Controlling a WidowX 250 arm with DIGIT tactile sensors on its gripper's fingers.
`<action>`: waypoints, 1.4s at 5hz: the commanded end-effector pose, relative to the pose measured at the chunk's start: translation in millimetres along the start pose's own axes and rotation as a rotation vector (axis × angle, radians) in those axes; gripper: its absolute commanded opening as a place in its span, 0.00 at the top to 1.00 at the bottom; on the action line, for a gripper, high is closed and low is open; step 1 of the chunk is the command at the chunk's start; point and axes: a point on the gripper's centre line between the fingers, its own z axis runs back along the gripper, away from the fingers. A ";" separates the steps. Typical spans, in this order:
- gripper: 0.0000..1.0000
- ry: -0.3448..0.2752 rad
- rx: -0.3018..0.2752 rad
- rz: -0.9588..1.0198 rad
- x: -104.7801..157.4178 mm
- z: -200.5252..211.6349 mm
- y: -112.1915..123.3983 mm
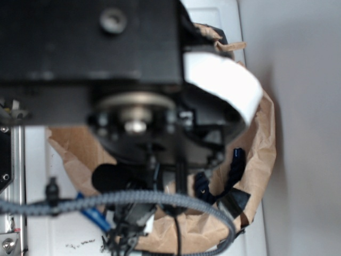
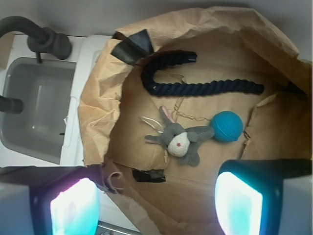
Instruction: Grab the gray animal.
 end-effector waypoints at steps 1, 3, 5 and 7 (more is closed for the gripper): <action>0.00 -0.056 0.015 0.006 4.4 13.6 -0.8; 0.00 -0.087 -0.008 0.001 23.8 -14.7 22.8; 0.00 -0.173 -0.014 -0.091 20.4 -47.0 50.7; 0.00 -0.151 0.019 -0.266 -9.1 -97.5 49.3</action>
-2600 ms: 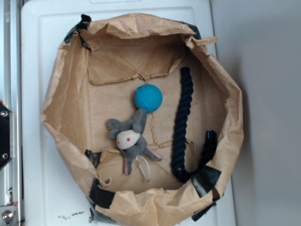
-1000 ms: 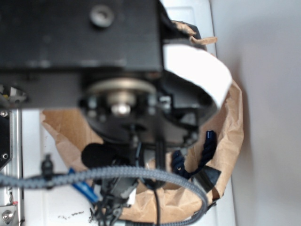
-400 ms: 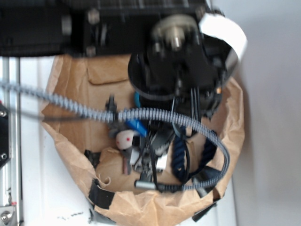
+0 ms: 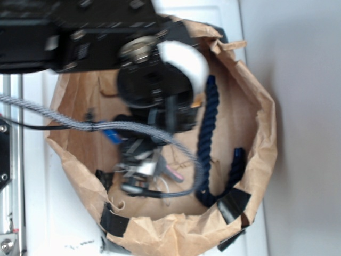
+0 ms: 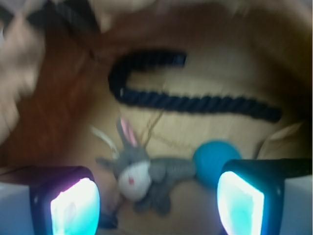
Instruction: Grab the gray animal.
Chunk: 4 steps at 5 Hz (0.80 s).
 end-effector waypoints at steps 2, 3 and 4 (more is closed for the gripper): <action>0.00 0.027 0.050 -0.178 -33.6 -69.5 -35.0; 0.00 0.024 0.062 -0.152 -30.3 -80.6 -42.7; 0.00 0.008 0.078 -0.120 -23.6 -84.3 -47.7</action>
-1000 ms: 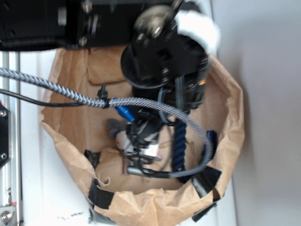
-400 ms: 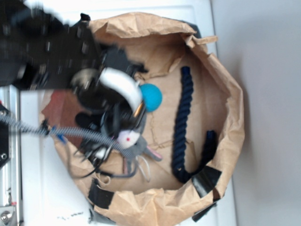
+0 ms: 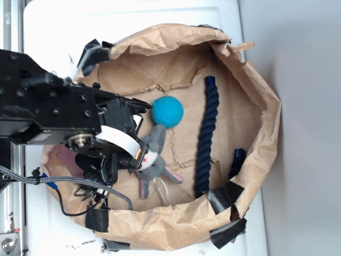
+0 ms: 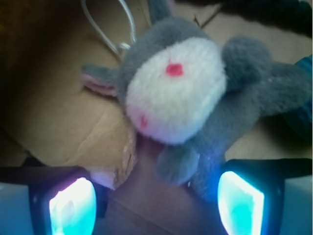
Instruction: Grab the gray animal.
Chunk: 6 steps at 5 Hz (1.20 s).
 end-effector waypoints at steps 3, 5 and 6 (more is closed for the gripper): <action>1.00 -0.036 -0.062 0.164 91.7 45.3 16.8; 1.00 -0.051 -0.150 0.168 88.0 95.3 30.5; 1.00 -0.048 -0.175 0.171 78.8 128.8 38.4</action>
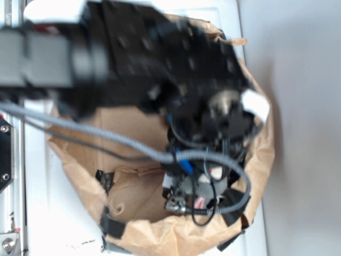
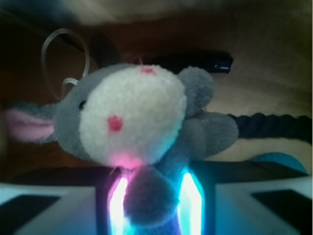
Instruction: Grab the gray animal.
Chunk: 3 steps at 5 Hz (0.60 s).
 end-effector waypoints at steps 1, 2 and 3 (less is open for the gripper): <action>1.00 -0.074 0.021 0.040 -3.5 81.7 7.9; 1.00 -0.037 0.051 0.065 -6.4 102.8 5.7; 0.19 -0.027 0.218 0.061 -16.1 108.0 -3.8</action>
